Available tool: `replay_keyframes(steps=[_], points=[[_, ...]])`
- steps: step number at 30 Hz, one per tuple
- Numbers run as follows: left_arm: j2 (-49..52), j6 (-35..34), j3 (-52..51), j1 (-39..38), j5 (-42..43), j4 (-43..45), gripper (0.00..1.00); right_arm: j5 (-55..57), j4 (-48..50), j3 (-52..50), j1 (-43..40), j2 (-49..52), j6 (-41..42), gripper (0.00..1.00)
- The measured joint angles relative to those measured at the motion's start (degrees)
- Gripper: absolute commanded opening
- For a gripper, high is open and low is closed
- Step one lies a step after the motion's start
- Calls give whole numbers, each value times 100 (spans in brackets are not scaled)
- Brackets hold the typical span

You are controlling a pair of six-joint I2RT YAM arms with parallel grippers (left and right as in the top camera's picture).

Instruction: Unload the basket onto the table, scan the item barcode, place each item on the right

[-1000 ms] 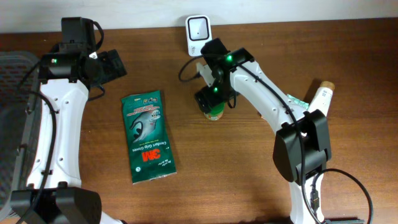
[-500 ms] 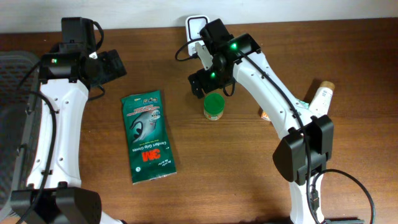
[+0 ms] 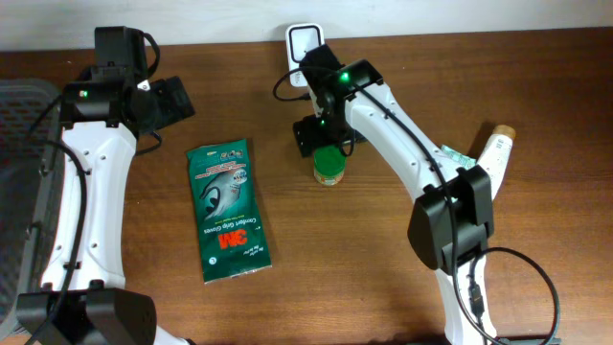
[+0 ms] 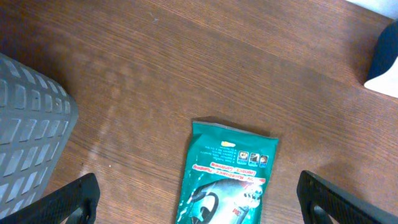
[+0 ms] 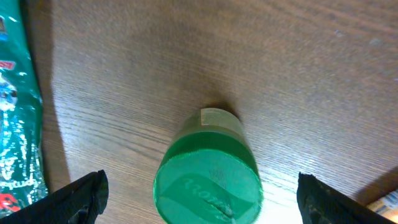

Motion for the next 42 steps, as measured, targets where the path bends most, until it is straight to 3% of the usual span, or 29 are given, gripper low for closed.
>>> replay_keyframes(steps=[22,29,37,42], points=[[0,0,0,0,-2,0,99,214,-26,-249,9,256,13,86],[0,0,0,0,0,0,99,304,24,-273,9,258,55,62],[0,0,0,0,0,0,99,302,-4,-267,9,258,81,56],[0,0,0,0,0,0,99,227,-608,142,-2,343,7,56]])
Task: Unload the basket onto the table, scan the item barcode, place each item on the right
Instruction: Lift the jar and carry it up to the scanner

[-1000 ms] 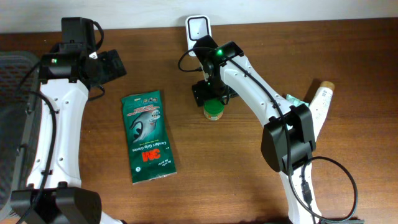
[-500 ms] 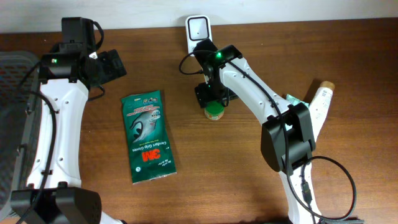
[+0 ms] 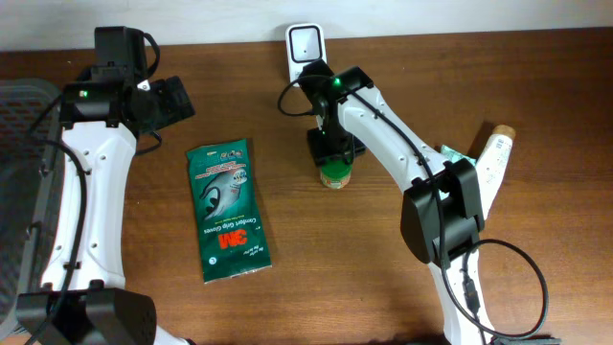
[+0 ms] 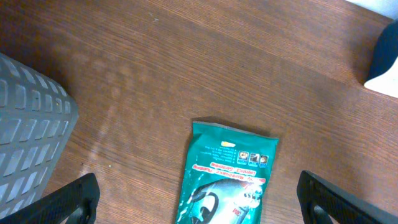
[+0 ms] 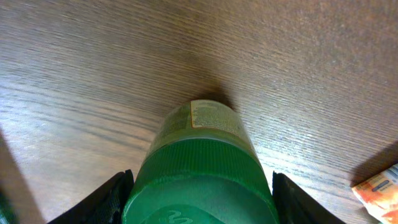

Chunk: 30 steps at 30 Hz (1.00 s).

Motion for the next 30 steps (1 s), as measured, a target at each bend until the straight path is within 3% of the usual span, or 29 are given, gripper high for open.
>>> replay_keyframes(steps=[4,8,11,17,22,30], points=[[0,0,0,0,0,0,99,-767,-278,774,-76,44,-503,55],[0,0,0,0,0,0,99,-2682,-457,1534,-402,42,-1521,55],[0,0,0,0,-2,4,99,-4758,-774,1655,-953,42,-2498,55],[0,0,0,0,0,0,99,-7036,-1043,1663,-1952,42,-3279,55],[0,0,0,0,0,0,99,-8074,-1106,1668,-2503,42,-3438,55],[0,0,0,0,-2,0,99,-7982,-1078,1668,-2374,42,-3495,55]])
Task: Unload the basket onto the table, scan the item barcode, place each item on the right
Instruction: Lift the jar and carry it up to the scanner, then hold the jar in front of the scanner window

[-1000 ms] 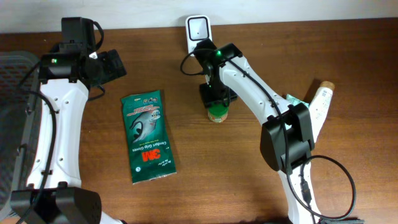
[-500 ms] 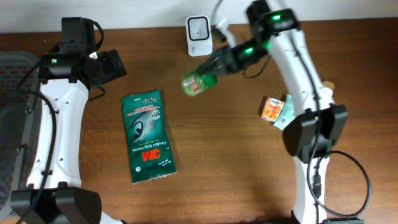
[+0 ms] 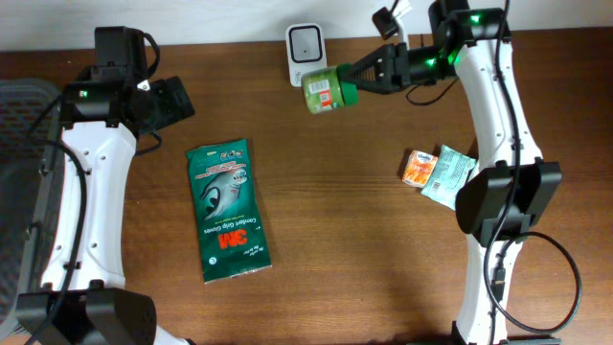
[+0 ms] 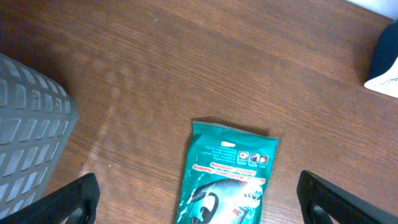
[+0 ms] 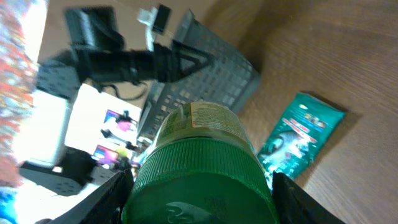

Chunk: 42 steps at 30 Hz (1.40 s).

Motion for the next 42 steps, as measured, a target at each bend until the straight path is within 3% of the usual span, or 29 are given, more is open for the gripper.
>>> replay_keyframes(steps=[5,8,14,19,22,27,38,42], points=[[0,0,0,0,2,0,99,1574,496,9,573,0,9,52],[0,0,0,0,0,0,99,3324,1014,7,1126,0,74,52],[0,0,0,0,2,0,99,7265,3010,-514,2120,0,431,53],[0,0,0,0,2,0,99,9049,5023,-1202,2282,17,-33,53],[0,0,0,0,2,-2,99,9394,6170,-1493,2223,26,-658,59],[0,0,0,0,2,0,99,9473,7650,-1770,2090,26,-1585,59],[0,0,0,0,0,0,99,9029,9071,-1891,1843,492,-3630,58],[0,0,0,0,0,2,99,8819,9110,-1934,1845,612,-3851,58]])
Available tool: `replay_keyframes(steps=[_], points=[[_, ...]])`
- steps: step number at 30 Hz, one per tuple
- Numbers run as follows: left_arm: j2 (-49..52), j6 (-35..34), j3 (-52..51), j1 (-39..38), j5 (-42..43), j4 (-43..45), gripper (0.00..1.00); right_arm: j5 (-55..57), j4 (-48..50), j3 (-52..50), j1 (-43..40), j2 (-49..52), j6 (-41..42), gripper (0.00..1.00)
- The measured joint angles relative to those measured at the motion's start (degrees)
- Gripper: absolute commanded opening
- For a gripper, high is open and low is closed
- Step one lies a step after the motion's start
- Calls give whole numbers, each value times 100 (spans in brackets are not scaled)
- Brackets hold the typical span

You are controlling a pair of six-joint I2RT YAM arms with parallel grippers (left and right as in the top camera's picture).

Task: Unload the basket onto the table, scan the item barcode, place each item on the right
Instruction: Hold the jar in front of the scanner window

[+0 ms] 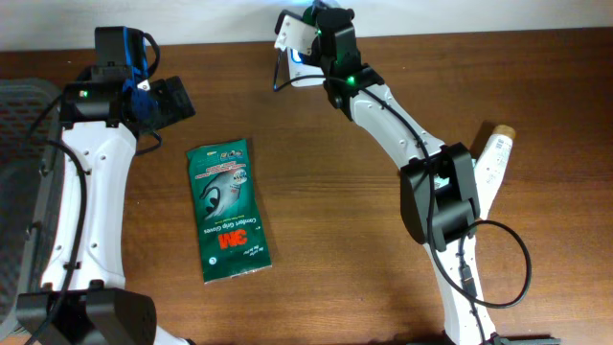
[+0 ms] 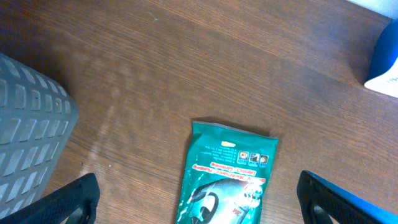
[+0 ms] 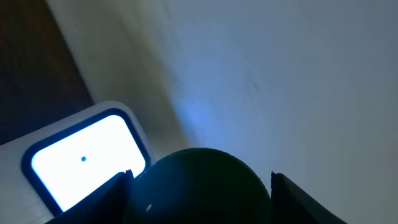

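In the right wrist view a green-capped bottle (image 3: pixel 199 186) fills the gap between my right gripper's fingers (image 3: pixel 115 199), dark against the wall. My right gripper (image 3: pixel 202 190) is shut on it. The white scanner (image 3: pixel 81 158) stands just ahead and to the left, its window glowing bright. Overhead, the right gripper (image 1: pixel 326 29) sits at the table's back edge beside the scanner (image 1: pixel 290 36); the bottle is hidden under it. My left gripper (image 1: pixel 174 101) hangs open at the back left with nothing in it.
A green 3M glove packet (image 1: pixel 228 211) lies flat left of centre, also under the left wrist as the packet (image 2: pixel 227 180). A grey basket (image 2: pixel 31 124) stands at the far left. A white tube with a tan cap (image 1: pixel 498 153) lies at the right.
The right gripper with the bottle was right of the scanner, bottle sideways; now it is tight against the scanner at the back edge, whose window is lit. The left arm has not moved.
My right gripper stood open over the upright green-capped bottle in mid-table. Then it was down around the bottle. Then the bottle was held sideways in the air by the scanner. Now it is held close beside the glowing scanner window.
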Motion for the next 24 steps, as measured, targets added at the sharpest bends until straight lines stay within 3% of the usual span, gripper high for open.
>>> replay_keyframes(steps=[17,24], points=[[0,0,0,0,0,-2,99,-205,101,0,240,0,-125,59],[0,0,0,0,0,-2,99,-461,-184,0,323,-101,1014,59]])
